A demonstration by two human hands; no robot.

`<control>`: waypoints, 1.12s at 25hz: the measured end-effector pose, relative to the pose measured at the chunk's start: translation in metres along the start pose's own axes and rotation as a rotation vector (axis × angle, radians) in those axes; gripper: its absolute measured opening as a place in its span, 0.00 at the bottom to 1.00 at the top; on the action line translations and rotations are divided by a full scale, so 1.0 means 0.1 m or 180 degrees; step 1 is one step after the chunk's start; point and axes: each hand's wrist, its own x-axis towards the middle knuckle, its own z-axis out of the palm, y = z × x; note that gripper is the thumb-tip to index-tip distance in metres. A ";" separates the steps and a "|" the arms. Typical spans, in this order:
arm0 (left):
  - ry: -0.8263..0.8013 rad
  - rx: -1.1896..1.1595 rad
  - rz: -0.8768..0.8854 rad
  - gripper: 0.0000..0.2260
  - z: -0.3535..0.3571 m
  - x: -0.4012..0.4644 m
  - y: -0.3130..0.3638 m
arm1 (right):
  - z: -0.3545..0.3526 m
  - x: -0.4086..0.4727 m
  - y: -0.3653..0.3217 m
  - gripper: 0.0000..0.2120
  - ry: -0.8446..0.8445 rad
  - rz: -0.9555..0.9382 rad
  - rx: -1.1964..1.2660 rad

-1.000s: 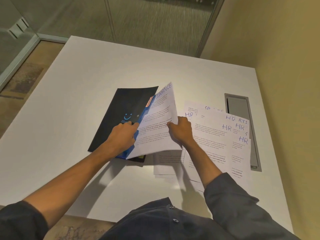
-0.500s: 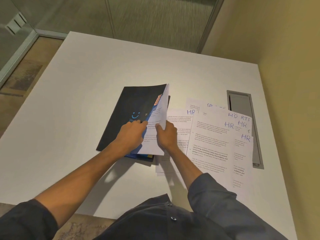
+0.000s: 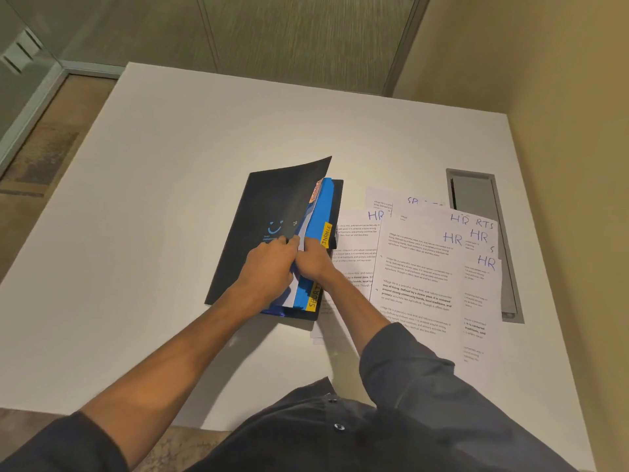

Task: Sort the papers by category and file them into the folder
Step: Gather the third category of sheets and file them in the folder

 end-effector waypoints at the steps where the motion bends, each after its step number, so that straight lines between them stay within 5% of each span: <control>1: -0.0008 -0.0031 -0.0016 0.24 0.02 0.01 0.00 | 0.01 -0.01 0.00 0.04 -0.0006 0.0004 -0.0010; 8: -0.0107 0.0097 -0.0201 0.24 0.13 0.21 -0.06 | -0.27 -0.28 0.34 0.09 0.0696 -0.0153 0.0670; 14: -0.0688 0.0205 -0.0671 0.26 0.49 0.37 -0.16 | -0.76 -0.76 1.14 0.06 0.1117 -0.0095 0.0421; 16: -0.0533 0.0153 -0.0729 0.23 0.60 0.34 -0.10 | -0.87 -0.93 1.41 0.06 0.1264 0.0010 0.0337; 20: 0.0176 -0.0076 -0.0245 0.14 0.83 0.18 0.28 | -1.06 -1.26 1.79 0.05 0.1475 0.0251 -0.0112; 24: -0.0049 -0.0336 0.0503 0.17 1.17 -0.04 0.83 | -1.28 -1.43 2.12 0.09 0.1696 0.0733 -0.0373; 28: -0.0477 -0.0050 0.0682 0.26 1.41 -0.17 1.35 | -1.47 -1.44 2.38 0.18 0.1488 0.1154 -0.0686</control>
